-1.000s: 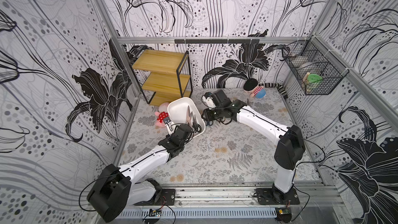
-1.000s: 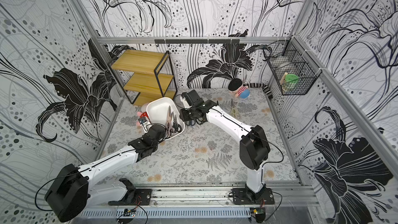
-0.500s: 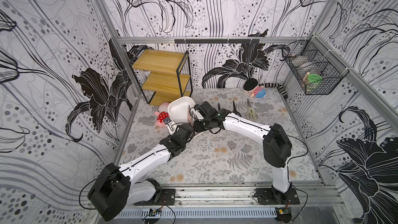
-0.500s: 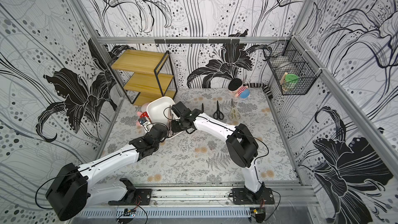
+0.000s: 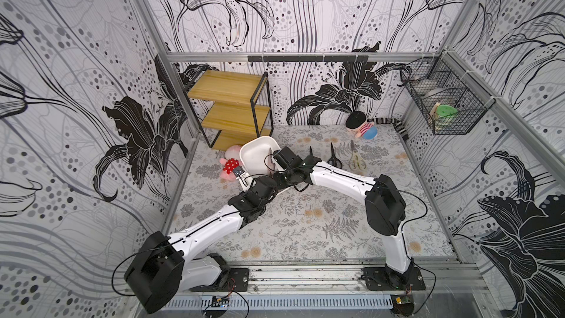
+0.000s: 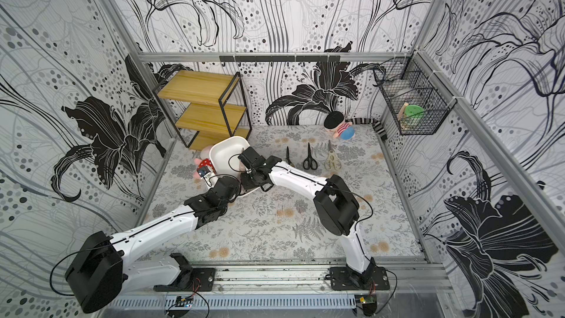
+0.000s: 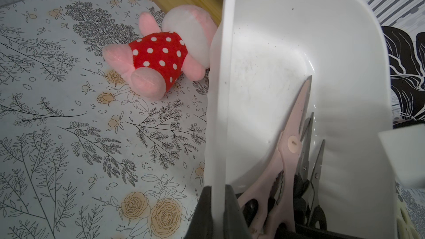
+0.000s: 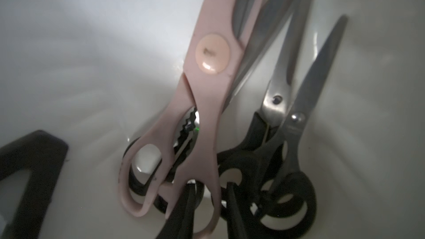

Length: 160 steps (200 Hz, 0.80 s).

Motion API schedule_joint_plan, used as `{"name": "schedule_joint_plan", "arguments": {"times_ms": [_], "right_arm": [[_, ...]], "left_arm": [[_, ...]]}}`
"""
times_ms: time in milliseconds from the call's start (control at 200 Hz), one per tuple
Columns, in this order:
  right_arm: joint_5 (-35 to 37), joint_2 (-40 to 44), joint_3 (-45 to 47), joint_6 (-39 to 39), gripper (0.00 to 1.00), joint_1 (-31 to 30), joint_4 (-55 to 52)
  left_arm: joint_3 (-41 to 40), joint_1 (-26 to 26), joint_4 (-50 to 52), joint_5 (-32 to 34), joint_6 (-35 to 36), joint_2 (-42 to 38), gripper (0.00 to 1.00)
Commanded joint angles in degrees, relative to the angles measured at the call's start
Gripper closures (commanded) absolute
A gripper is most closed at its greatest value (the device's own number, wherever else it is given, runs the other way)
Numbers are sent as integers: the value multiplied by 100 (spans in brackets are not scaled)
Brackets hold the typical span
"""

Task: Take the scissors out of the storage box
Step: Pick up the scissors from the storage box.

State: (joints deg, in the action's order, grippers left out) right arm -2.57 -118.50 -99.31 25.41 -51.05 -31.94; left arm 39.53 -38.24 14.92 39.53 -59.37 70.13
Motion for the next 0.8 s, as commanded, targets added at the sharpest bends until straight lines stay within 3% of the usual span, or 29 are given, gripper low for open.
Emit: {"name": "schedule_joint_plan", "arguments": {"times_ms": [0, 285, 345, 796], "right_arm": [[242, -147, -94, -114, 72, -63, -334], [389, -186, 47, 9, 90, -59, -72], [351, -190, 68, 8, 100, -63, -3], [361, 398, 313, -356, 100, -62, 143]], "left_arm": [[278, -30, -359, 316, -197, -110, 100], [286, -66, -262, 371, -204, -212, 100], [272, -64, -248, 388, -204, -243, 100], [123, -68, -50, 326, -329, -119, 100]]}}
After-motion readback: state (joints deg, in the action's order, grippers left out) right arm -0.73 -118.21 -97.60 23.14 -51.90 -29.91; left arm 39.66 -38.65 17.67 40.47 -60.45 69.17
